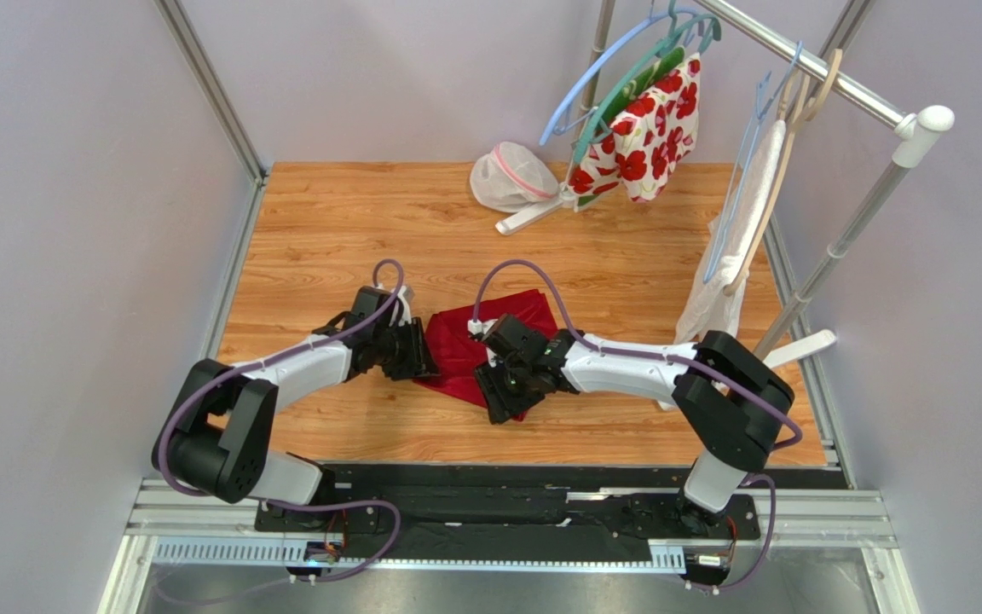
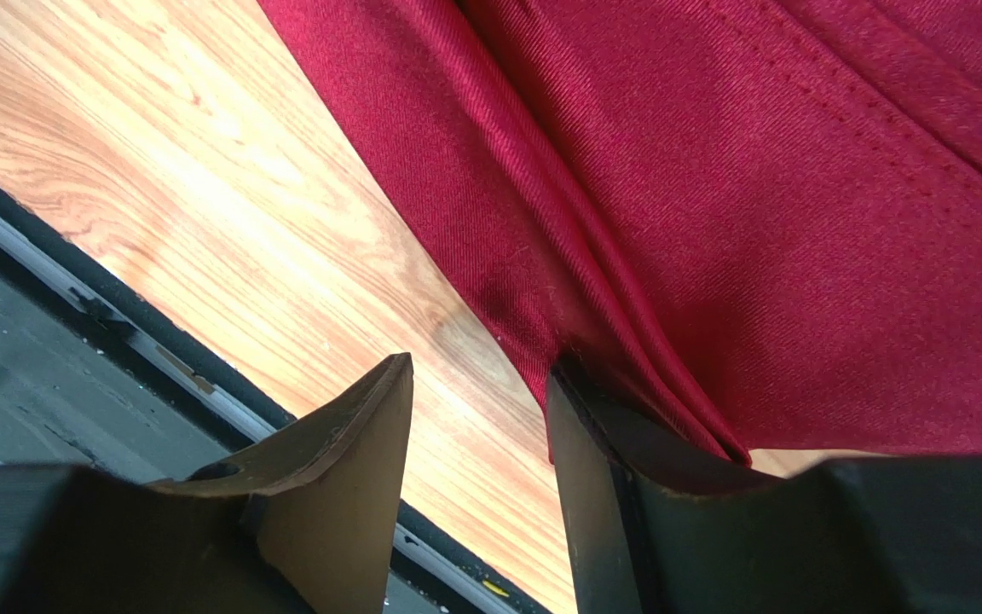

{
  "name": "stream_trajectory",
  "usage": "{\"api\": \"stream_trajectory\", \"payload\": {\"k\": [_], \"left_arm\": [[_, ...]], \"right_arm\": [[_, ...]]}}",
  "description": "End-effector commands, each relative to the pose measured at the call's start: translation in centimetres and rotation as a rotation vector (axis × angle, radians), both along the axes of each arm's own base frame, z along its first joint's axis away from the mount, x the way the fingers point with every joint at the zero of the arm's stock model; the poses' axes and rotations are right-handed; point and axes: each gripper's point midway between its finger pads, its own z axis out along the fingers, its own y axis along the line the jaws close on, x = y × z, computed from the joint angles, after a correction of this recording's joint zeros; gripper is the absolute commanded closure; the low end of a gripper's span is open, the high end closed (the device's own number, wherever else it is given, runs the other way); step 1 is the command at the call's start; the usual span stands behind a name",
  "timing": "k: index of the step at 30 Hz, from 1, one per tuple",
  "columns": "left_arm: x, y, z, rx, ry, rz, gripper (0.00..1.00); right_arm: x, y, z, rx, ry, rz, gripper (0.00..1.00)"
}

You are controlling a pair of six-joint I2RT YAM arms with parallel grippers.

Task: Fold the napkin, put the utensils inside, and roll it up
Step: Roll the napkin with the utensil

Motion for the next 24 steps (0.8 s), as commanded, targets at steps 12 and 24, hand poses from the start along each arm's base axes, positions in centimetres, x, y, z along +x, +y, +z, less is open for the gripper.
{"api": "stream_trajectory", "payload": {"k": [12, 24], "left_arm": [[1.1, 1.5, 1.6, 0.103, -0.086, -0.017, 0.46], [0.5, 1.2, 0.5, 0.091, -0.034, -0.027, 0.47]], "right_arm": [[-0.1, 0.5, -1.0, 0.067, 0.038, -0.002, 0.5], [1.2, -0.1, 4.3, 0.185, -0.025, -0.195, 0.32]]}}
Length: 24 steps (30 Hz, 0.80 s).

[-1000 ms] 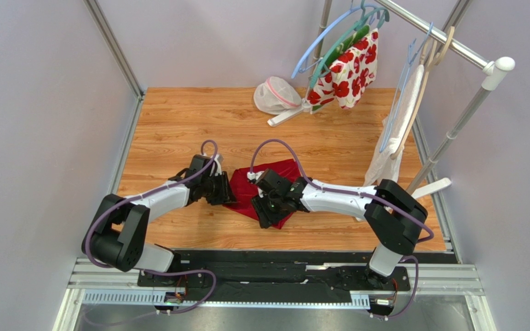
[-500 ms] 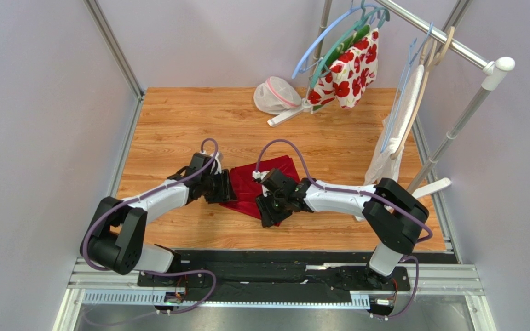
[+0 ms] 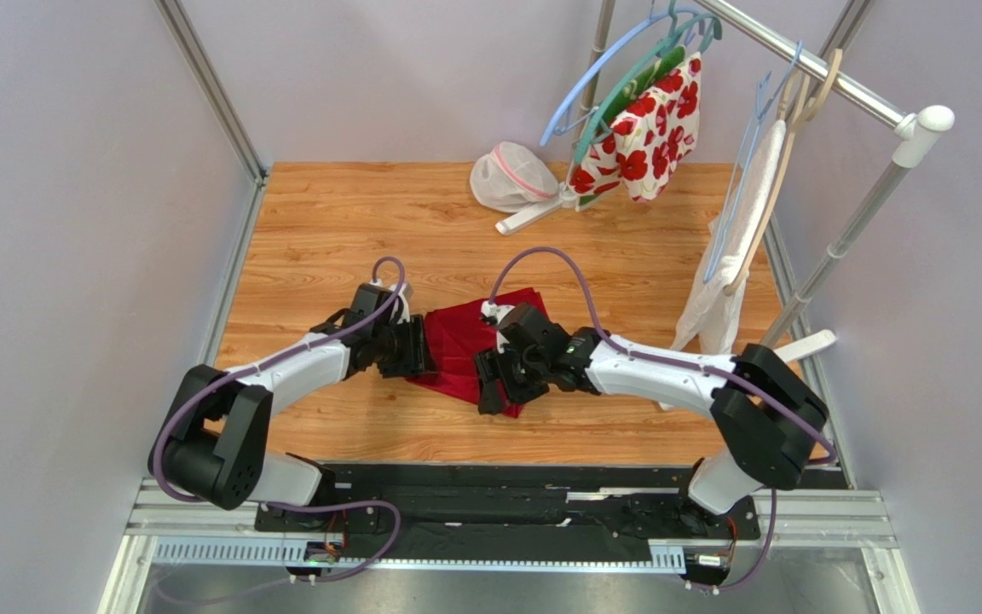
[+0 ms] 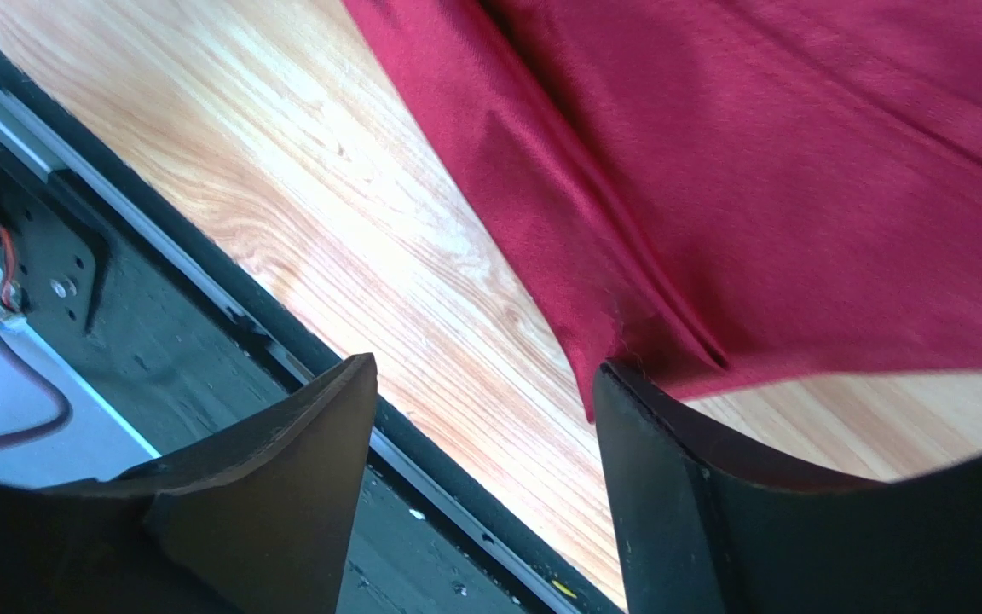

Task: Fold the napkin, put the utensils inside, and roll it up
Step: Roll the napkin with the utensil

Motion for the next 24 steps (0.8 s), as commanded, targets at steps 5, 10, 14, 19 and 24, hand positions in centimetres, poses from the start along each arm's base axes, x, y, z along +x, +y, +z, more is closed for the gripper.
{"api": "stream_trajectory", "payload": {"k": [5, 10, 14, 19, 24], "left_arm": [[0.1, 0.0, -0.1, 0.006, 0.009, -0.013, 0.47], [0.1, 0.0, 0.0, 0.002, 0.009, -0.01, 0.47], [0.1, -0.1, 0.1, -0.003, 0.009, -0.011, 0.46], [0.1, -0.3, 0.0, -0.009, 0.012, -0.015, 0.47], [0.0, -0.4, -0.1, -0.014, 0.016, -0.017, 0.46]], "right_arm": [[0.5, -3.3, -0.2, -0.021, -0.02, -0.226, 0.32], [0.5, -5.0, -1.2, -0.028, 0.003, -0.344, 0.31], [1.0, -5.0, -1.2, 0.066, 0.012, -0.417, 0.28], [2.6, -4.5, -0.6, 0.202, 0.04, -0.501, 0.27], [3.4, -3.9, -0.9, 0.272, 0.081, -0.533, 0.28]]}}
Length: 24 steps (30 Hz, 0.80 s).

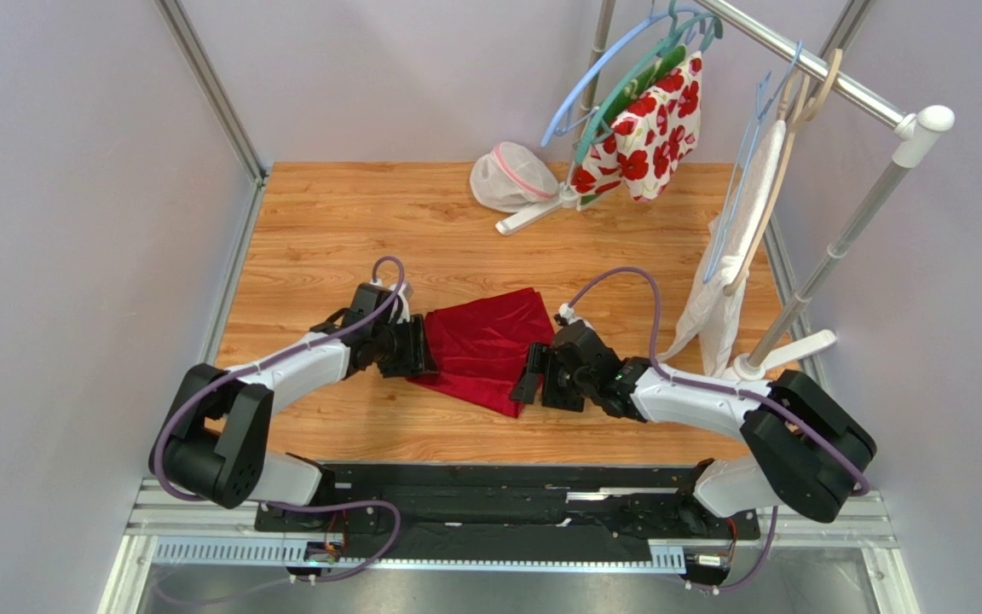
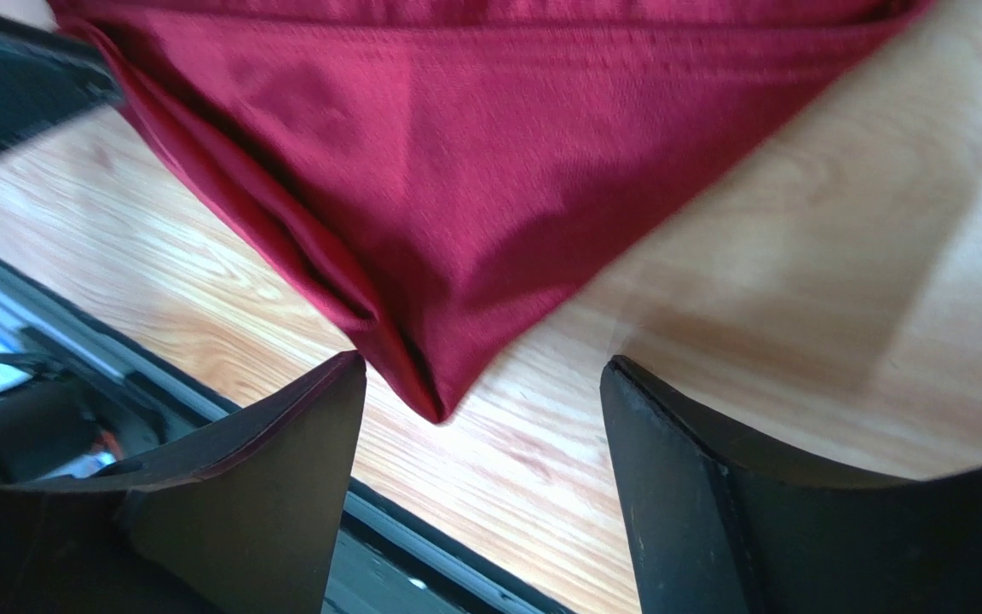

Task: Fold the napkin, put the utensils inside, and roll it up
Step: Roll the napkin with the utensil

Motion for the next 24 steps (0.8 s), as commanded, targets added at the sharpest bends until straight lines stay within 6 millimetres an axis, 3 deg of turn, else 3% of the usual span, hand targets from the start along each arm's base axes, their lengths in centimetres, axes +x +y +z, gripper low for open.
{"api": "stream_trajectory", "payload": {"k": [1, 7, 14, 18, 19, 22, 24], "left_arm": [[0.1, -0.2, 0.0, -0.006, 0.009, -0.011, 0.46], [0.0, -0.3, 0.0, -0.011, 0.011, -0.015, 0.46], [0.2, -0.5, 0.5, -0.023, -0.007, -0.014, 0.46], [0.4, -0.6, 1.4, -0.039, -0.044, -0.025, 0.44], [0.6, -0.7, 1.7, -0.042, -0.057, -0.023, 0.43], [0.5, -0.2, 2.3, -0.033, -0.09, -0.013, 0.42], [0.4, 0.3, 3.1, -0.026, -0.123, 0.005, 0.41]], "right_arm": [[1.7, 2.0, 1.3, 0.144, -0.017, -0.049, 0.28], [1.4, 2.1, 0.2, 0.137, 0.021, -0.059, 0.38], [1.4, 0.8, -1.1, 0.075, 0.035, -0.09, 0.72], [1.9, 0.3, -1.7, 0.058, 0.043, -0.093, 0.83], [2.1, 0.2, -1.7, 0.059, 0.04, -0.094, 0.92], [3.1, -0.5, -1.8, 0.055, 0.039, -0.099, 1.0], [3.6, -0.6, -1.8, 0.054, 0.04, -0.075, 1.0]]}}
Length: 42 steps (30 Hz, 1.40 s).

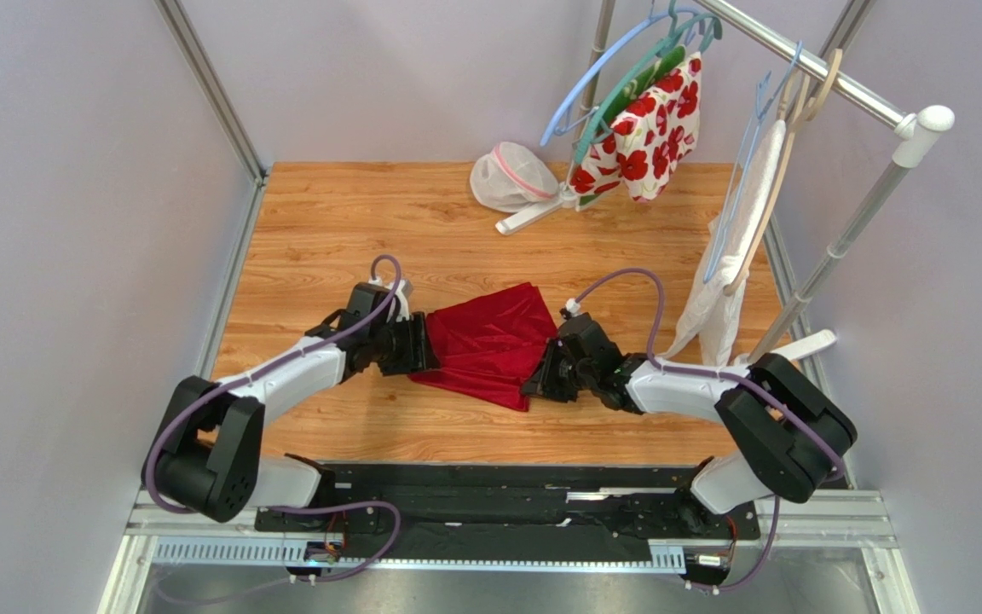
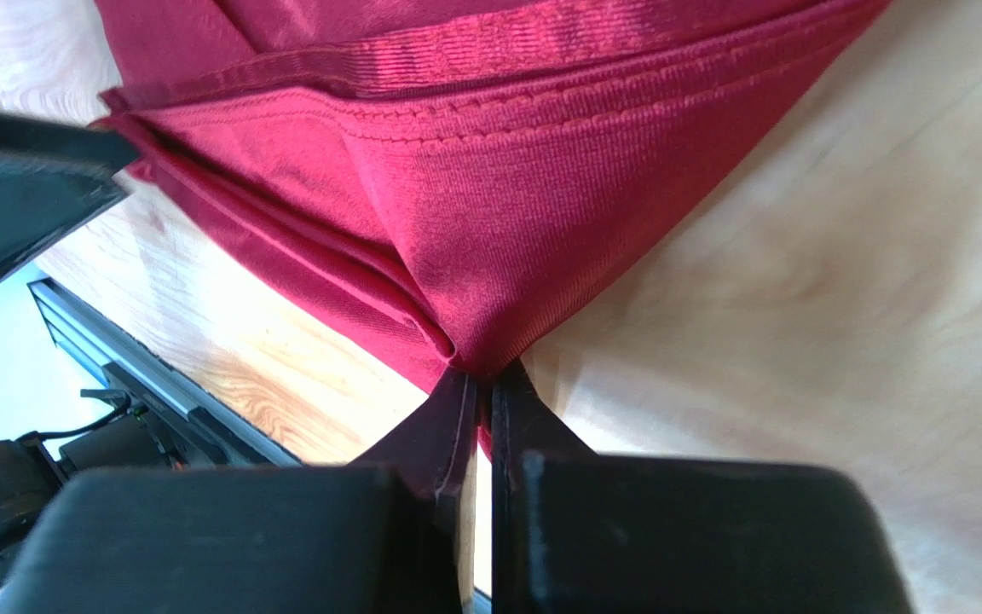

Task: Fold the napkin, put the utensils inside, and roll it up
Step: Roll the napkin with the utensil

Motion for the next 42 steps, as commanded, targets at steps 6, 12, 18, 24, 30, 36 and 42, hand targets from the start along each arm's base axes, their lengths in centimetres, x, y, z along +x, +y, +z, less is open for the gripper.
{"api": "stream_trajectory", "payload": {"k": [6, 12, 18, 24, 30, 36, 42], "left_arm": [[0.2, 2.9, 2.4, 0.075, -0.127, 0.118, 0.37], [0.0, 3.2, 1.1, 0.108, -0.072, 0.133, 0.37], [0.8, 3.1, 0.6, 0.105, -0.066, 0.154, 0.37], [0.5, 1.7, -0.2, 0.033, -0.028, 0.14, 0.42], [0.9, 0.5, 0.7, -0.061, -0.072, 0.138, 0.44], [0.7, -0.4, 0.4, -0.118, -0.065, 0.121, 0.5], [0.8, -0.8, 0.5, -0.152, -0.076, 0.121, 0.53]], "right_arm": [[2.3, -1.7, -1.6, -0.053, 0.025, 0.044, 1.0], [2.2, -1.7, -2.3, -0.037, 0.065, 0.085, 1.0], [2.2, -2.1, -2.5, -0.014, 0.09, 0.107, 1.0], [1.9, -2.5, -2.9, -0.013, 0.13, 0.153, 1.0], [1.7, -3.3, -3.6, -0.026, 0.169, 0.17, 1.0], [1.9, -3.9, -3.6, -0.056, 0.167, 0.178, 1.0], [2.0, -4.4, -3.5, -0.102, 0.164, 0.198, 1.0]]}}
